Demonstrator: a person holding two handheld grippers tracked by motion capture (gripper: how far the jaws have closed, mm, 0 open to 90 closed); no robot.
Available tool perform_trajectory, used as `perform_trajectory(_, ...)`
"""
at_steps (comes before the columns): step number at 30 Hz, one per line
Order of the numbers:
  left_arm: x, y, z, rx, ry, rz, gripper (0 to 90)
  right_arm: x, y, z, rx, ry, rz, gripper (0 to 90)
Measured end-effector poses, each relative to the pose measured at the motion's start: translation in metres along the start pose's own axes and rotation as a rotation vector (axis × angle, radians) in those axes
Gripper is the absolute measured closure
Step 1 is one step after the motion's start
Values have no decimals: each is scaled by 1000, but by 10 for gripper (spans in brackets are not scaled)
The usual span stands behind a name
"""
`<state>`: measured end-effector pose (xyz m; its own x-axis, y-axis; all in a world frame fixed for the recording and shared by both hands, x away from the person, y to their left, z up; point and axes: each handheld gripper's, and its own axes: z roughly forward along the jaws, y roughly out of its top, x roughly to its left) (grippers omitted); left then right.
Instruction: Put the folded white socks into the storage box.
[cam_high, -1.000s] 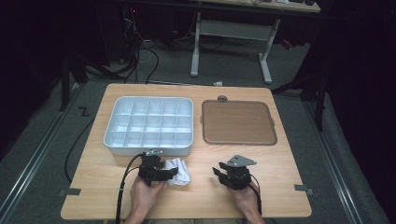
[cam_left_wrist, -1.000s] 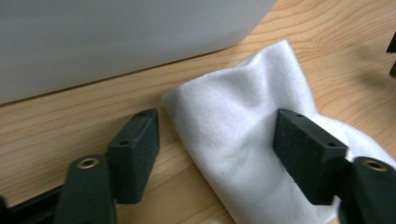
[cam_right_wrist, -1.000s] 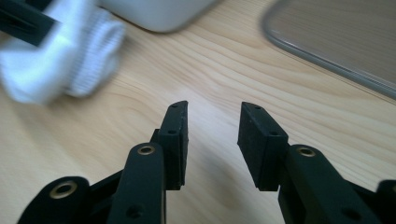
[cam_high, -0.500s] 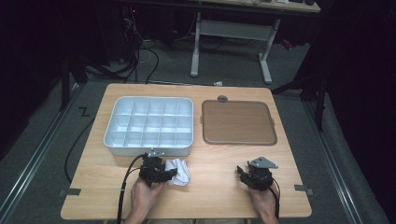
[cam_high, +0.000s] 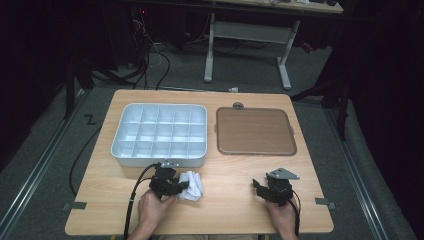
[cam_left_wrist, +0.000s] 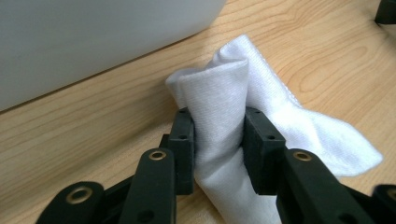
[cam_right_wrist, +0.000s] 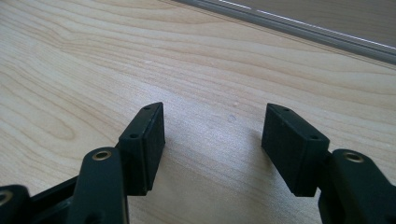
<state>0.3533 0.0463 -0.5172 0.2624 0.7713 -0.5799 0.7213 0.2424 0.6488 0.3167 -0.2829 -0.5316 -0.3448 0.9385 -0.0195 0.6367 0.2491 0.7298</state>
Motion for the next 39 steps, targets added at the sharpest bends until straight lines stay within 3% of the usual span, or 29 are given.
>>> perform_trajectory(12,-3,5,-7,55,-31,50,722,0,0,0,1,5,-7,381)
perform_trajectory(15,-5,6,-12,51,-38,54,724,0,0,0,1,5,-7,380)
perform_trajectory(21,-13,9,-21,25,-51,107,730,0,0,0,2,6,-7,376)
perform_trajectory(29,-23,14,-26,28,-64,143,731,0,0,0,2,7,-7,374)
perform_trajectory(35,-25,17,-29,35,-74,145,731,0,0,0,2,7,-7,373)
perform_trajectory(39,-26,25,-34,44,-106,121,731,0,0,0,2,8,-7,372)
